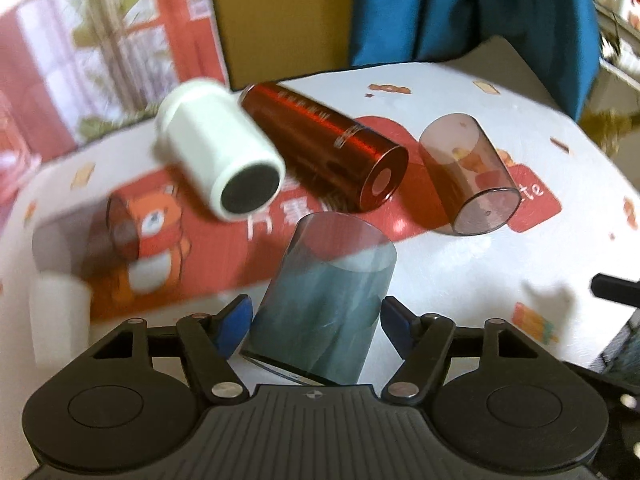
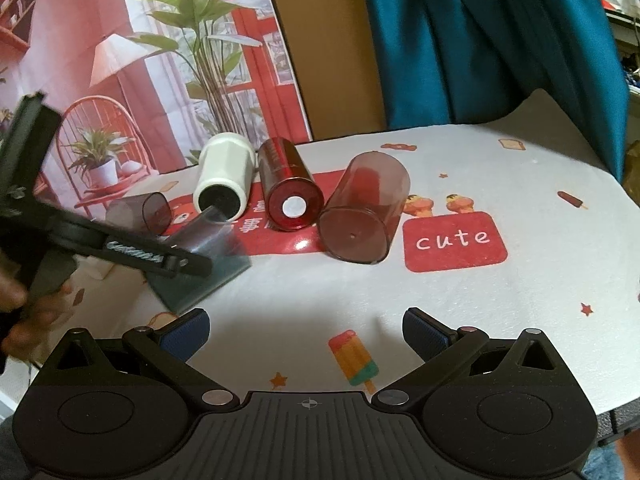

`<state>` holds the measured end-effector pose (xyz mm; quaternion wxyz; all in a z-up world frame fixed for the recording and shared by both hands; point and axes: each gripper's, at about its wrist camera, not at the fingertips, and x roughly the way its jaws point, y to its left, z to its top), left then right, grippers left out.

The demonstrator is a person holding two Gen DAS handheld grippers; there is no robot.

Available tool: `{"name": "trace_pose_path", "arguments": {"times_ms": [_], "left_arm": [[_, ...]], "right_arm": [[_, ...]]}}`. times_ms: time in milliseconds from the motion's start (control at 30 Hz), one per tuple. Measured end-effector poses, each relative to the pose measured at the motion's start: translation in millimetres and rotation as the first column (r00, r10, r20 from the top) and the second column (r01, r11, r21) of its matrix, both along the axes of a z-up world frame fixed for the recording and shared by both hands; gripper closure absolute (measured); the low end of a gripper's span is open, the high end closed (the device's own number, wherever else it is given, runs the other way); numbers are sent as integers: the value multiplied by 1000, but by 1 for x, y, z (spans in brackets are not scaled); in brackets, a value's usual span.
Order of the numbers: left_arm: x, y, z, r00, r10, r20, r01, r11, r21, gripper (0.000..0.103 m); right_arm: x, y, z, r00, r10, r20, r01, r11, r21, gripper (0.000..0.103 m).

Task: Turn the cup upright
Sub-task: 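Lift the dark grey cup with the left gripper and rotate it upright, then lower the upright grey cup onto the cloth and open the left gripper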

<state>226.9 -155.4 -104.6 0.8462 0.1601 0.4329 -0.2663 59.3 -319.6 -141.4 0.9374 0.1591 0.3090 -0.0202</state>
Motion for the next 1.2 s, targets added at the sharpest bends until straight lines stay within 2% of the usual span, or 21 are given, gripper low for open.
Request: {"name": "trace_pose_path", "arguments": {"times_ms": [100,233,367,467,633,667,767,900,1033,1200], "left_arm": [[-9,17,0,994,88,-64,-92,994,-61,33],[-21,31,-6,967,204,-152,-222,969,-112,34],[-32,26,-9,960,214,-182,-238,963,-124,34],[-36,24,-12,948,214,-237,-256,952,-166,34],[-37,31,-18,926,210,-314,-291,927,-239,30],[-38,32,-18,925,214,-315,-296,924,-241,27],[-41,36,-14,932,226,-285,-299,922,-246,24],[-45,45,3,944,224,-243,-293,908,-298,20],[-53,59,26,955,252,-158,-292,896,-335,19],[-63,88,48,937,346,-37,-339,884,-322,13]], "right_arm": [[-1,0,0,1000,2,0,-2,1000,3,0],[-1,0,0,1000,3,-4,-3,1000,4,0],[-2,2,0,1000,4,-12,-4,1000,0,0],[-4,1,2,1000,-3,-8,3,1000,-4,0],[-6,-3,3,999,-24,-22,24,1000,1,0],[-6,-3,3,999,-25,-25,25,1000,-1,0],[-6,-1,4,999,-25,-33,25,1000,-10,0],[-6,2,6,999,-19,-44,18,1000,-24,0],[-5,5,10,999,-19,-51,17,999,-38,0],[-3,14,21,999,5,-33,-9,993,-118,0]]}}
